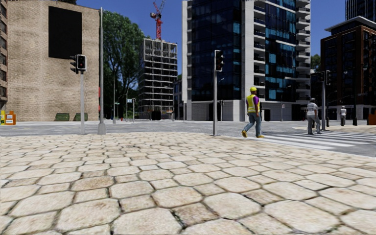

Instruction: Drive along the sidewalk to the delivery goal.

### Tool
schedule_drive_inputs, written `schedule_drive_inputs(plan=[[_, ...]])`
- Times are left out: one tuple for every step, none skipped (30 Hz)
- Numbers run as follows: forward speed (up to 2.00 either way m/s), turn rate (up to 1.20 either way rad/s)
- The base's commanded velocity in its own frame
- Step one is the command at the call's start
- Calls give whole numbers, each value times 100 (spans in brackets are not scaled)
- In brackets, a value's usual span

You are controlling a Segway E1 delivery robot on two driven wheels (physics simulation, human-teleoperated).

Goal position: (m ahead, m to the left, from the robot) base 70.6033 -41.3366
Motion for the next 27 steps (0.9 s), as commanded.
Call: schedule_drive_inputs(plan=[[200,-40],[200,-40],[200,-40],[200,-40],[200,-40],[200,-33],[200,-30],[200,-29],[200,-29],[200,-28],[200,-28],[200,-28],[200,-28],[200,-28],[200,-28],[200,-28],[200,-28],[200,-28],[200,-28],[200,-28],[200,-28],[200,-28],[200,-28],[200,-28],[200,-25],[200,-16],[200,-9]])
